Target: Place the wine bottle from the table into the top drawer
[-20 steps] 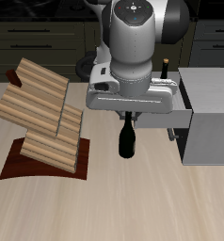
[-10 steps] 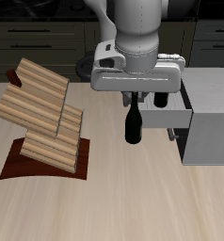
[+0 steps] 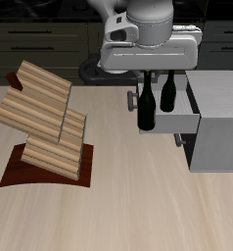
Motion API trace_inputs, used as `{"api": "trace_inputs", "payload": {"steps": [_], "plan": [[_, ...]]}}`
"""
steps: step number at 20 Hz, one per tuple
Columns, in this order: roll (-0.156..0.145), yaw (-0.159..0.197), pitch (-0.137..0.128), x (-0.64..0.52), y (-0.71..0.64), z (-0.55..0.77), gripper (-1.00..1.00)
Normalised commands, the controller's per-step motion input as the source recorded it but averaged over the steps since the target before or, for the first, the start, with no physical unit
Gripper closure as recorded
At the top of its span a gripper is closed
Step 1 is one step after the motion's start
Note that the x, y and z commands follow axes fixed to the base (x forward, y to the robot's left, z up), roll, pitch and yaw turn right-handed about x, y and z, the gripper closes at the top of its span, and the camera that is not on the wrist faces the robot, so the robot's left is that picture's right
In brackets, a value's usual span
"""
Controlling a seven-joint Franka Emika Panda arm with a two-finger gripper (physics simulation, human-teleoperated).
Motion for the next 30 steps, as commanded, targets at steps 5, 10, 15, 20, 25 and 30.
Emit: {"api": "trace_inputs", "payload": {"steps": [5, 10, 15, 20, 25, 30], "plan": [[0.0, 0.019, -0.053, -0.18, 0.04, 0.4, 1.0], [-0.012, 0.007, -0.037, -0.16, -0.05, 0.27, 1.0], [-0.014, -0.007, -0.032, -0.13, -0.08, 0.21, 1.0], [-0.024, 0.015, -0.024, -0.17, -0.1, 0.21, 1.0], [-0.012, -0.002, -0.002, -0.16, -0.08, 0.1, 1.0], [-0.028, -0.019, 0.015, -0.12, -0.15, 0.03, 1.0]]}}
